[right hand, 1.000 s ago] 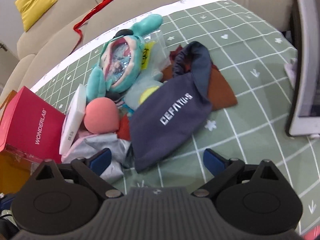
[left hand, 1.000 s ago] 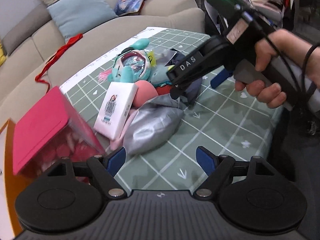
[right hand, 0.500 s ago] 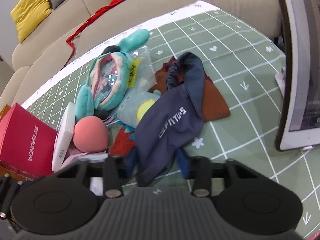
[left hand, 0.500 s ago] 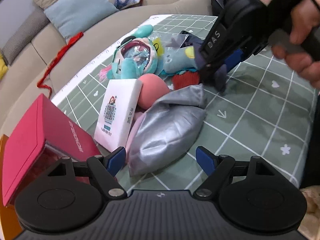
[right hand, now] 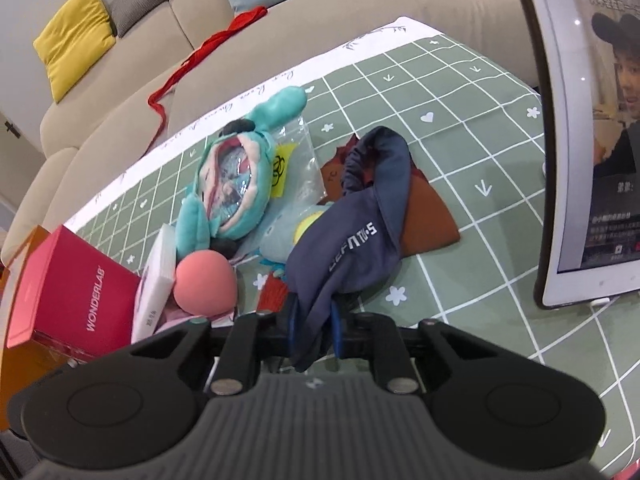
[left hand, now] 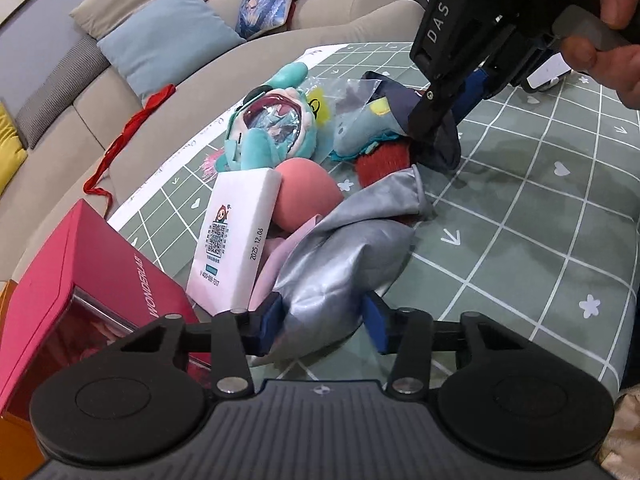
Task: Organize soft objects
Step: 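Grasp the silver pouch with the left tool while the right tool grasps the navy cloth strap, then lift the silver pouch and navy strap with both tools toward the orange box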
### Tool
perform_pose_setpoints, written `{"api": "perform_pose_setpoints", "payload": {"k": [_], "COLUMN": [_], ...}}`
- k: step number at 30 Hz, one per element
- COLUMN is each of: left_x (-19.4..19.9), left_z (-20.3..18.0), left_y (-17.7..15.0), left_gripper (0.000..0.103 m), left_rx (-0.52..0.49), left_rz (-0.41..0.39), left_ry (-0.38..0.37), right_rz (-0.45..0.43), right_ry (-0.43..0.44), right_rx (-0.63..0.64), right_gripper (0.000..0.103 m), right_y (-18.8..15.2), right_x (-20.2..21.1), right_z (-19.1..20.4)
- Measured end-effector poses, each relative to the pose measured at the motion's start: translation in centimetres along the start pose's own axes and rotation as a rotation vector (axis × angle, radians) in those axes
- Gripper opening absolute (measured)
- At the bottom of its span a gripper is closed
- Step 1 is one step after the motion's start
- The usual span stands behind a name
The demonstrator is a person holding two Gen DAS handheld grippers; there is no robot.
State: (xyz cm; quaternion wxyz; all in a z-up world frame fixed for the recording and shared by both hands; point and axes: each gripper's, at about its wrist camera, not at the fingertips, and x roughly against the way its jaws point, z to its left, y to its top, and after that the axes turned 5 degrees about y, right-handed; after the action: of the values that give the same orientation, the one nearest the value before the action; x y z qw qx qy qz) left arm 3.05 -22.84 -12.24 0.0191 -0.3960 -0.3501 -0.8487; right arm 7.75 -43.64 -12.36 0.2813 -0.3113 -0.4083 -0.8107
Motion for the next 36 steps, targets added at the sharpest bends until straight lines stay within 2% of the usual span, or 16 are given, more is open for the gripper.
{"api": "perform_pose_setpoints", "payload": {"k": [5,9,11,14,16,19,23,26,29,32,36], "left_x": [0.4,0.1,0.0,0.1,0.2,0.7,1.4,2.9,4.0,5.0,6.5], "left_z": [-0.8,0.7,1.1,0.8,0.3,0.1,2.3,4.4,6.8,9.0,10.9], "left_y": [-0.5,-0.2,-0.2,0.0,0.2,0.1,0.9,1.8,2.7,3.4,3.9], "left_gripper": [0.051,0.051,0.048,0.002,0.001,0.001,0.001,0.001,0.001,0.001,0.001], "left_rx": [-0.002,0.124,0.141,0.111,0.108,0.105,0.239,0.35,0.465,0.531,0.569], "left_rz": [-0.03,0.023,0.031,0.052,0.056,0.043,0.1,0.104,0.135,0.142,0.122], "left_ry": [0.027,-0.018,-0.036,-0.095,-0.072,-0.075,-0.093,-0.126,-0.172,-0.231,-0.254], "right_rz": [0.016,0.021,0.023,0.018,0.007,-0.013,-0.023,-0.05,-0.063,-0.078,-0.149], "right_ry": [0.002,0.004,0.004,0.003,0.004,0.004,-0.006,-0.036,-0.052,-0.033,-0.034], "right_rx": [-0.027,-0.002,0.0,-0.004,-0.003,0.0,-0.004,0.018,-0.016,-0.038,0.006], "right_gripper": [0.015,0.016,0.016,0.016,0.016,0.016,0.015,0.015,0.01,0.009,0.009], "right_y": [-0.1,-0.3,-0.4,-0.4,-0.3,-0.2,-0.2,-0.3,-0.3,-0.2,0.4], "right_x": [-0.3,-0.4,-0.4,-0.3,0.0,0.6,1.2,2.0,2.7,3.9,7.0], "right_z": [-0.2,0.2,0.3,0.2,0.2,0.4,0.4,0.7,0.3,0.3,0.9]}}
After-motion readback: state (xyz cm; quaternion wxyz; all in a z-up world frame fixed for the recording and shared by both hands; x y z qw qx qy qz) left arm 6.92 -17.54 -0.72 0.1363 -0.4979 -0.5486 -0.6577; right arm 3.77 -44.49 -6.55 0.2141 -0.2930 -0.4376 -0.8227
